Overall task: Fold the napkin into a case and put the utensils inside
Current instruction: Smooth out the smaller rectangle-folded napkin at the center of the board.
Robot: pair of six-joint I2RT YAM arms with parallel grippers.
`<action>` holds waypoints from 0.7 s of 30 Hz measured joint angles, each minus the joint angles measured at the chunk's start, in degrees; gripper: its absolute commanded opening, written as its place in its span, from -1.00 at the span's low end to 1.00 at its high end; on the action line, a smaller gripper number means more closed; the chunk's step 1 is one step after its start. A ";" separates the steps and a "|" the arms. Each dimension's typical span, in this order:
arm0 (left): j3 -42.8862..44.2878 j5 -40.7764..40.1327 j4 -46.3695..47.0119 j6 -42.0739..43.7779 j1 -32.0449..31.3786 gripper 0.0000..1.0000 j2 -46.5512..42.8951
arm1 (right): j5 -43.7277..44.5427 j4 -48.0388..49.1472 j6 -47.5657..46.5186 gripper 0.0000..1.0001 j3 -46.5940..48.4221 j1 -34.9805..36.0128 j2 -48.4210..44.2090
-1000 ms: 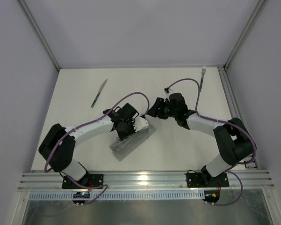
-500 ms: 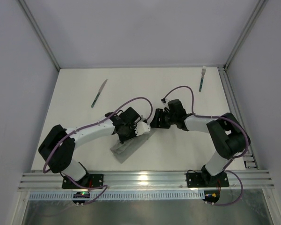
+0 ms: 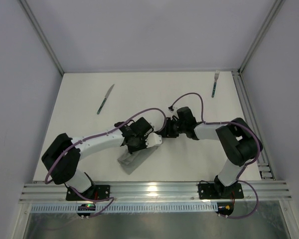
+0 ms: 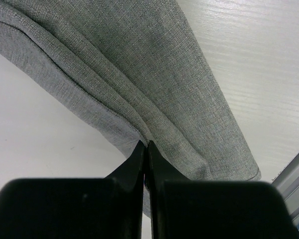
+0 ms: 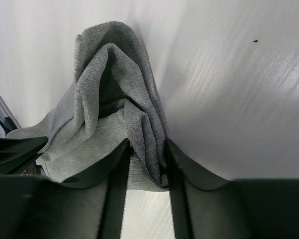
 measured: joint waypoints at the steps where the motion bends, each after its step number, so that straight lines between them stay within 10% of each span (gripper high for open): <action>1: -0.02 -0.31 -0.02 0.20 -0.24 -0.98 0.00 | 0.28 -0.07 -0.11 -0.43 -0.11 0.00 0.02; 6: -0.02 -1.51 -0.63 0.63 -1.97 -0.98 -0.09 | 0.92 0.09 0.72 -0.80 -0.52 0.00 1.03; 21: -1.18 -9.97 -8.96 8.52 -10.71 -0.89 2.95 | 1.60 6.58 6.54 -0.83 -4.55 0.11 0.48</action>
